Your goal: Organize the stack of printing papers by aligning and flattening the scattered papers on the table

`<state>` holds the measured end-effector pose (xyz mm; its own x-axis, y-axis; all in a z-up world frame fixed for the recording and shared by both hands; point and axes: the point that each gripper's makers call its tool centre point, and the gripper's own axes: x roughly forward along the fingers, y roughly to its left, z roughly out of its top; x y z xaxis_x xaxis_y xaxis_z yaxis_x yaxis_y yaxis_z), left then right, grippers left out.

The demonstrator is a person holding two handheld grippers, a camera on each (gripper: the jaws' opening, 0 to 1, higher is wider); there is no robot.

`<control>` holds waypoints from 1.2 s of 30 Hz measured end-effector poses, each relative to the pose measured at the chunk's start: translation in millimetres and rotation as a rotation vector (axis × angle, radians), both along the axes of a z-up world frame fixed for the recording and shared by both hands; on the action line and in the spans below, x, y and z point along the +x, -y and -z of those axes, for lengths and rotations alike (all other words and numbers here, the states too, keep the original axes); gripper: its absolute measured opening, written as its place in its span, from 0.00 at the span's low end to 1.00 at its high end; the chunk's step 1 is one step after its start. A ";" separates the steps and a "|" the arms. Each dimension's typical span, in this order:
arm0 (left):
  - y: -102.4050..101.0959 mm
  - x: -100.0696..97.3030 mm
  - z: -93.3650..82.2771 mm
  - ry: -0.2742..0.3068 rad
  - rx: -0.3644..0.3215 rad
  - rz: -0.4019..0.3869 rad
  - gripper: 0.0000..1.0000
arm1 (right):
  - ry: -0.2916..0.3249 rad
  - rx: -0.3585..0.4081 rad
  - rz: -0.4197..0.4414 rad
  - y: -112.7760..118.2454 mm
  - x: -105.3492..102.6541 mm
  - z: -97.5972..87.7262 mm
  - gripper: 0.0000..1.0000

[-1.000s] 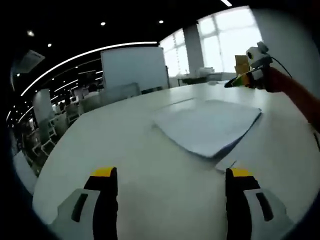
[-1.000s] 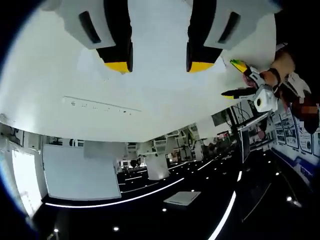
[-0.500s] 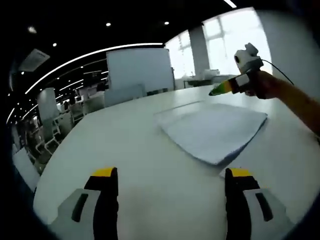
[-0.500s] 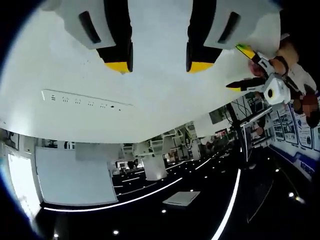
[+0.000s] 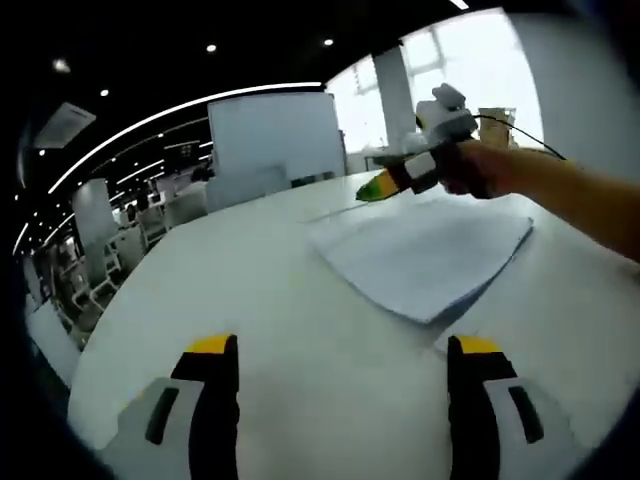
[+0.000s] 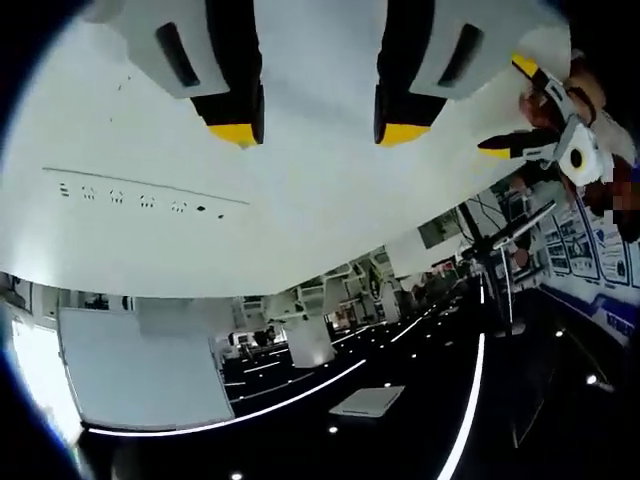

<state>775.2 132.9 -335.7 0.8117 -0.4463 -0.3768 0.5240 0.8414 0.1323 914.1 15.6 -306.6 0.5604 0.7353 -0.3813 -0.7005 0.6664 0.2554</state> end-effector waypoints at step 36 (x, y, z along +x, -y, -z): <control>3.7 1.7 1.0 0.007 -0.026 0.007 0.88 | -0.114 -0.111 -0.151 -20.8 1.5 35.0 0.44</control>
